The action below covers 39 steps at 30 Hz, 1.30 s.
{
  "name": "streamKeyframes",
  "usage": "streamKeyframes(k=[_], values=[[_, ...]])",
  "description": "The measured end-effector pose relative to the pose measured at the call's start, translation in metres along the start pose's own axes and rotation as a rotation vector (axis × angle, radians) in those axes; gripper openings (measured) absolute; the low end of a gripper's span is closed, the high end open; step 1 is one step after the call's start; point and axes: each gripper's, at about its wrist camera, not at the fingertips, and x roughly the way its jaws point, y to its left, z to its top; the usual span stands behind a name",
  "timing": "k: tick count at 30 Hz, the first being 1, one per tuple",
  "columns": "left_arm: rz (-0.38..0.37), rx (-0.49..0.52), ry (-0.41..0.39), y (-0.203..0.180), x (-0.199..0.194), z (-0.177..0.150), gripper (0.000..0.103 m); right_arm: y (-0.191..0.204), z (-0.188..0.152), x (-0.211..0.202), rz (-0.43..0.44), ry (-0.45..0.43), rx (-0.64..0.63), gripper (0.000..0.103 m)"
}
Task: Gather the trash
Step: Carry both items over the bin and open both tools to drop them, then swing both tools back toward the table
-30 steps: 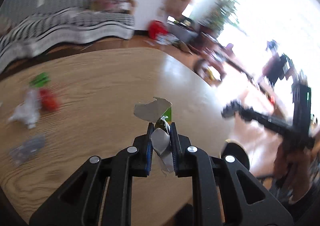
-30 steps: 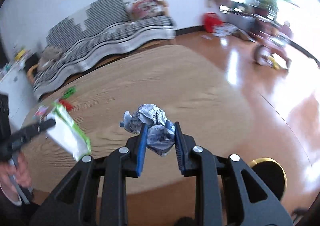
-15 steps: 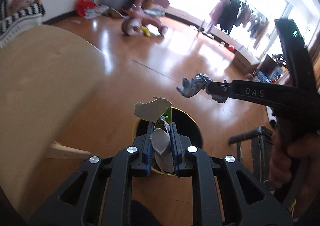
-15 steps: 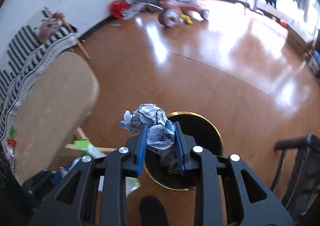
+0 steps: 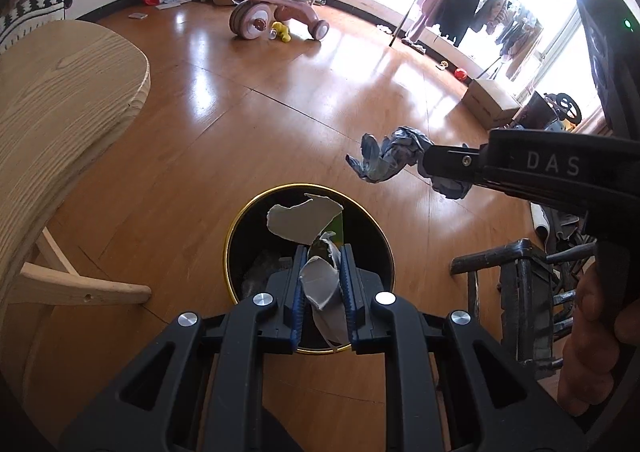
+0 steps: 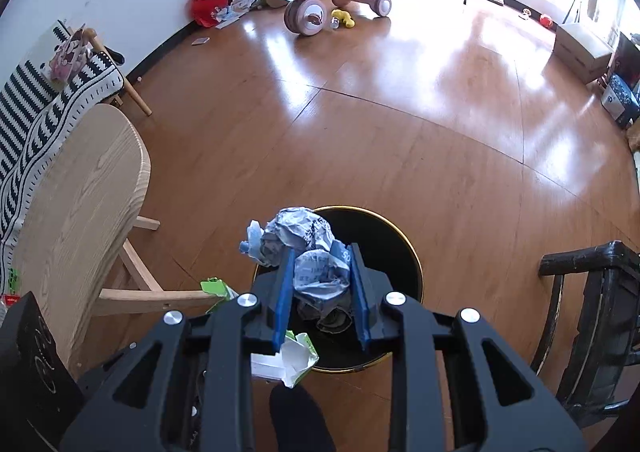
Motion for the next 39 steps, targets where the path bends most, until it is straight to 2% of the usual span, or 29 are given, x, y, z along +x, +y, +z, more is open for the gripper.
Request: streamKeyframes(k=[2, 3, 4, 5, 6, 9, 13, 17, 20, 25, 28, 34, 37, 39], values=[[-0.008, -0.009, 0.000, 0.000, 0.001, 0.004, 0.018, -0.001, -0.001, 0.000, -0.009, -0.001, 0.004, 0.027], [-0.009, -0.011, -0.003, 0.000, 0.001, 0.005, 0.026, 0.001, 0.001, 0.001, -0.019, 0.001, 0.006, 0.030], [-0.010, -0.013, -0.006, 0.000, 0.002, 0.007, 0.045, 0.000, 0.002, 0.001, -0.028, 0.003, 0.012, 0.043], [-0.015, -0.014, -0.012, 0.001, 0.002, 0.007, 0.056, -0.001, 0.002, 0.001, -0.042, 0.006, 0.020, 0.054], [-0.017, -0.015, -0.024, 0.001, 0.000, 0.007, 0.071, -0.002, 0.000, -0.001, -0.049, 0.000, 0.030, 0.071], [-0.008, -0.012, -0.044, 0.004, -0.003, 0.006, 0.071, 0.000, 0.000, -0.008, -0.051, -0.038, 0.044, 0.072], [0.005, -0.025, -0.048, 0.016, -0.015, 0.007, 0.075, 0.015, -0.001, -0.009, -0.032, -0.046, 0.020, 0.072], [0.056, -0.011, -0.091, 0.045, -0.054, 0.004, 0.083, 0.050, 0.002, -0.014, 0.018, -0.072, -0.034, 0.072], [0.139, 0.011, -0.123, 0.078, -0.097, 0.000, 0.086, 0.089, 0.001, -0.020, 0.071, -0.100, -0.081, 0.075], [0.300, -0.020, -0.204, 0.154, -0.191, -0.021, 0.091, 0.182, -0.009, -0.030, 0.215, -0.110, -0.186, 0.077], [0.413, -0.110, -0.262, 0.219, -0.261, -0.051, 0.091, 0.249, -0.023, -0.039, 0.292, -0.123, -0.289, 0.078], [0.587, -0.271, -0.338, 0.316, -0.360, -0.116, 0.092, 0.380, -0.071, -0.051, 0.453, -0.106, -0.488, 0.078], [0.621, -0.360, -0.346, 0.355, -0.398, -0.149, 0.092, 0.439, -0.099, -0.052, 0.513, -0.093, -0.584, 0.078], [0.639, -0.380, -0.353, 0.371, -0.415, -0.168, 0.092, 0.471, -0.117, -0.052, 0.549, -0.087, -0.635, 0.078]])
